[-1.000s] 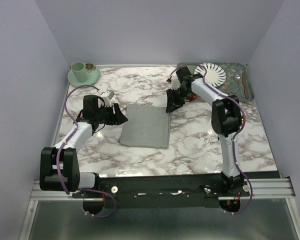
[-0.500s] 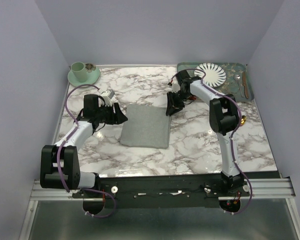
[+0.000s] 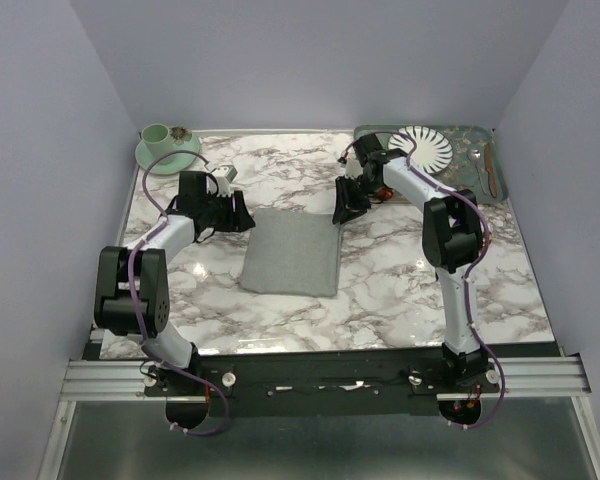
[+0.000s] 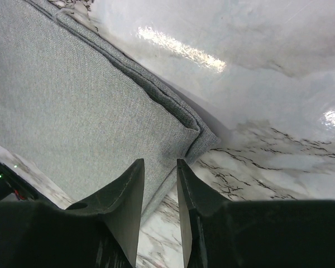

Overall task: Fold the napkin into a case and place the utensils inside
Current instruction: Smooth out the lower triangle-folded napkin at the center of the board.

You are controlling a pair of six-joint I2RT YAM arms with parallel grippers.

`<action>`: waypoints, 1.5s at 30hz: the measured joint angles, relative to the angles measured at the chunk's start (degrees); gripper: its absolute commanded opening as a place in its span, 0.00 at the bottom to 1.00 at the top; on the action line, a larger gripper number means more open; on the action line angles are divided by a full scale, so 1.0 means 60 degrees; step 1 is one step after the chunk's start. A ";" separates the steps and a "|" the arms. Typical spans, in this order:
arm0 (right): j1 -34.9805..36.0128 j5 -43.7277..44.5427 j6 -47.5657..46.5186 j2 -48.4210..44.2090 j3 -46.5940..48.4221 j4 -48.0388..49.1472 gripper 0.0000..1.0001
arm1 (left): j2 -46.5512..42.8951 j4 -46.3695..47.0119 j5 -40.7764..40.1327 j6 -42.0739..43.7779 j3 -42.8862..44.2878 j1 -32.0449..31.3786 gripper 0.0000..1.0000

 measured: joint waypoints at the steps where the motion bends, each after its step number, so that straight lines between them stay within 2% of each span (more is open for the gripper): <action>1: 0.0000 0.0036 0.0004 0.0000 0.0000 0.0007 0.38 | 0.0215 -0.0007 -0.0062 0.0047 0.0146 -0.0011 0.62; 10: 0.0000 0.0197 0.0033 0.0248 0.0000 0.0069 0.41 | 0.1956 -0.0310 -0.0484 0.0310 0.1443 -0.0226 0.62; 18: 0.0000 0.0219 0.0113 0.0302 0.0000 0.0106 0.24 | 0.2634 -0.0878 -0.0852 0.0339 0.2266 -0.0404 0.59; 22: 0.0000 0.0193 0.0106 0.0302 0.0000 0.0117 0.15 | 0.2903 -0.1086 -0.0914 0.0299 0.2612 -0.0412 0.52; 25: 0.0000 0.0157 0.0106 0.0302 0.0000 0.0127 0.14 | 0.3085 -0.1191 -0.0907 0.0266 0.2776 -0.0426 0.48; 26: 0.0000 0.0142 0.0102 0.0302 0.0000 0.0138 0.07 | 0.3162 -0.1191 -0.0900 0.0259 0.2830 -0.0437 0.46; 27: 0.0000 0.0109 0.0102 0.0302 0.0000 0.0138 0.06 | 0.3224 -0.1202 -0.0889 0.0229 0.2914 -0.0452 0.44; 28: 0.0000 0.0087 0.0098 0.0302 0.0000 0.0142 0.06 | 0.3253 -0.1206 -0.0863 0.0215 0.2947 -0.0463 0.38; 30: 0.0000 0.0022 0.0091 0.0302 0.0000 0.0149 0.01 | 0.3315 -0.1253 -0.0794 0.0193 0.3016 -0.0488 0.33; 31: 0.0000 0.0000 0.0084 0.0302 0.0000 0.0149 0.01 | 0.3348 -0.1275 -0.0765 0.0186 0.3053 -0.0503 0.26; 37: 0.0000 -0.0109 0.0066 0.0299 0.0000 0.0171 0.01 | 0.3544 -0.1366 -0.0557 0.0138 0.3213 -0.0525 0.03; 45: -0.0015 -0.0233 0.0062 -0.0066 -0.0423 0.0255 0.01 | 0.3279 -0.1333 -0.0182 0.0011 0.3020 -0.0528 0.00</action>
